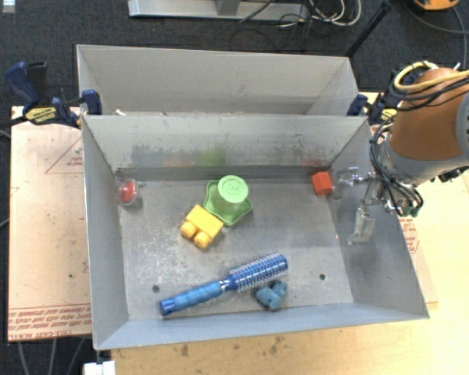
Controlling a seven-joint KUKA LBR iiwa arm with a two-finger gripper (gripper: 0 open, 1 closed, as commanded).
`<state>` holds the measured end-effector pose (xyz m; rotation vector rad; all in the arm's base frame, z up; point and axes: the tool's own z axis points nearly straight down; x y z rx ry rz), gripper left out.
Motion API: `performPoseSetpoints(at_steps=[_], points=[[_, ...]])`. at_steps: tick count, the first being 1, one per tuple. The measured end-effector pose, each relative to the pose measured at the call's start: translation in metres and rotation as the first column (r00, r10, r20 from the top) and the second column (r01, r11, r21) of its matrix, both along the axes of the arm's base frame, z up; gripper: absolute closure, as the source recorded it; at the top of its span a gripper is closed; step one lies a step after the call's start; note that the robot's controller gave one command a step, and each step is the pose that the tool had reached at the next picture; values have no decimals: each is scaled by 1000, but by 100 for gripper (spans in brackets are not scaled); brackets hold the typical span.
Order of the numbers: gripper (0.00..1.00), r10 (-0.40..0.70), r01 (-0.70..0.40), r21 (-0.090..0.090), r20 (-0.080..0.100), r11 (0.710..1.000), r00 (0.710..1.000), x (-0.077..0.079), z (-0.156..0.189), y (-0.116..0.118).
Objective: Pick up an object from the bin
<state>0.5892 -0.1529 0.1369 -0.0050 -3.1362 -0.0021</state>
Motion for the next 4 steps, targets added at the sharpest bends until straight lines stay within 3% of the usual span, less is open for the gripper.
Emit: performPoseSetpoints(at_steps=[1, 2, 3, 4], points=[[0, 366, -366, 3, 4, 931, 931, -29, -69, 32], [0, 825, -825, 1, 11, 565, 565, -62, -67, 36], [0, 638, -638, -4, 13, 770, 770, -95, -66, 88], [0, 764, -764, -7, 13, 645, 645, -99, -66, 130]])
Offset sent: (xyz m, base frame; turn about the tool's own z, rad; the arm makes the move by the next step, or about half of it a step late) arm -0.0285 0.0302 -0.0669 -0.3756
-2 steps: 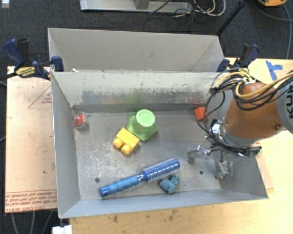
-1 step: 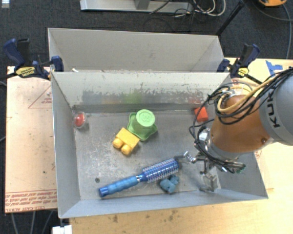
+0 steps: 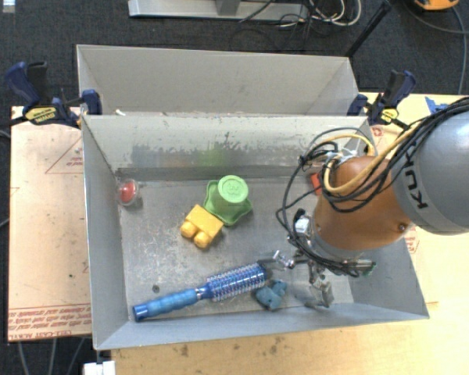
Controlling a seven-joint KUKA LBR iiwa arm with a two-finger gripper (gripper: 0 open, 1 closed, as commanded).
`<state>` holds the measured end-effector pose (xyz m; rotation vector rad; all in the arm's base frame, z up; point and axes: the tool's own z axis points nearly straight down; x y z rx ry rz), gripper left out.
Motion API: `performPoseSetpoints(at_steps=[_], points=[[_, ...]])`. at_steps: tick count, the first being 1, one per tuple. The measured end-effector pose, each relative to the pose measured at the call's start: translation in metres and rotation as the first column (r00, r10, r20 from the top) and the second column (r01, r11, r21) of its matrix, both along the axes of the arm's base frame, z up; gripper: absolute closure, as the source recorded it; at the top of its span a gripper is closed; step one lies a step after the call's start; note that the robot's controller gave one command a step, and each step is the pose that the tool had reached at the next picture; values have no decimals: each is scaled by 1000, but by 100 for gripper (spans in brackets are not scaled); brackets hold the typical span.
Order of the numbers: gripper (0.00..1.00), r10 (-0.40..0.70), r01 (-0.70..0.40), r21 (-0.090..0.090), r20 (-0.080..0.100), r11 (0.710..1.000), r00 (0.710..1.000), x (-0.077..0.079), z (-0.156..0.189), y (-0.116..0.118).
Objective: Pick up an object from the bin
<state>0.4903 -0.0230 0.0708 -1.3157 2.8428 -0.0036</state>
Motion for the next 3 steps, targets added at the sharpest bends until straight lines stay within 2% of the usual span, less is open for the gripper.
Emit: performPoseSetpoints(at_steps=[1, 2, 3], points=[[0, 234, -234, -3, -2, 972, 972, -8, 0, 61], [0, 278, -278, -2, -6, 961, 961, -8, -1, 31], [100, 281, -281, -1, -4, 960, 960, -8, 0, 32]])
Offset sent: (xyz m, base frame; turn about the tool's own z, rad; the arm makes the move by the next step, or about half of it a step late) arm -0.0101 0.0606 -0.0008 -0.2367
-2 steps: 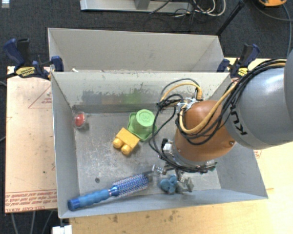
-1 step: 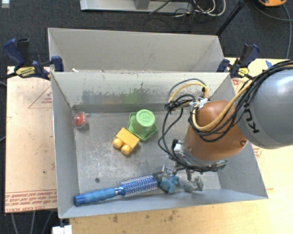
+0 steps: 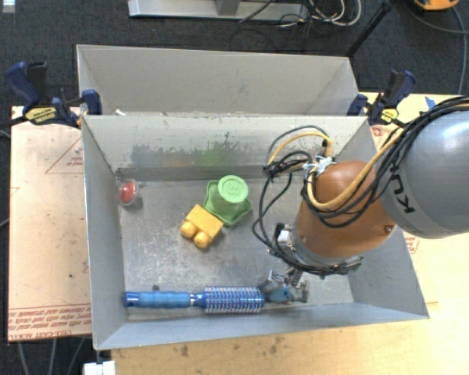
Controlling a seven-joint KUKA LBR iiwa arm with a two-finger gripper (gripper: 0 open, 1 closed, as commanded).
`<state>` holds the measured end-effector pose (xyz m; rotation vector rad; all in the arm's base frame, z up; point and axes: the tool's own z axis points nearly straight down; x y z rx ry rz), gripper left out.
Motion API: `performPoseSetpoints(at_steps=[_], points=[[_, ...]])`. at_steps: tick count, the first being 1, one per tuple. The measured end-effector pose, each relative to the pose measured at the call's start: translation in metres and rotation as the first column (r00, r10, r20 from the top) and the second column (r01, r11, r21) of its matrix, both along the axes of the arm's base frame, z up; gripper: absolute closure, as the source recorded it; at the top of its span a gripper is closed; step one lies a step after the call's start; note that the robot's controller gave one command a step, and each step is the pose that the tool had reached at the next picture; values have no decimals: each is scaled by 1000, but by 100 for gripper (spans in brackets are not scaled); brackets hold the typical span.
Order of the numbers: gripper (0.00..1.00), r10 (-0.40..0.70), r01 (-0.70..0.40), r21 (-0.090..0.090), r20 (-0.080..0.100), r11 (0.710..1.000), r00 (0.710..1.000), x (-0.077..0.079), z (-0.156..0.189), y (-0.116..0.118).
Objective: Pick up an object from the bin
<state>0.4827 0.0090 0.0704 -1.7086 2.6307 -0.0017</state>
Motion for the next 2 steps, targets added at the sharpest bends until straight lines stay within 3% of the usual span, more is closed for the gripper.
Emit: performPoseSetpoints(at_steps=[1, 2], points=[[100, -6, 6, -1, 5, 1000, 1000, 15, 104, -32], [100, 4, -4, 3, 7, 1000, 1000, 60, 173, 21]])
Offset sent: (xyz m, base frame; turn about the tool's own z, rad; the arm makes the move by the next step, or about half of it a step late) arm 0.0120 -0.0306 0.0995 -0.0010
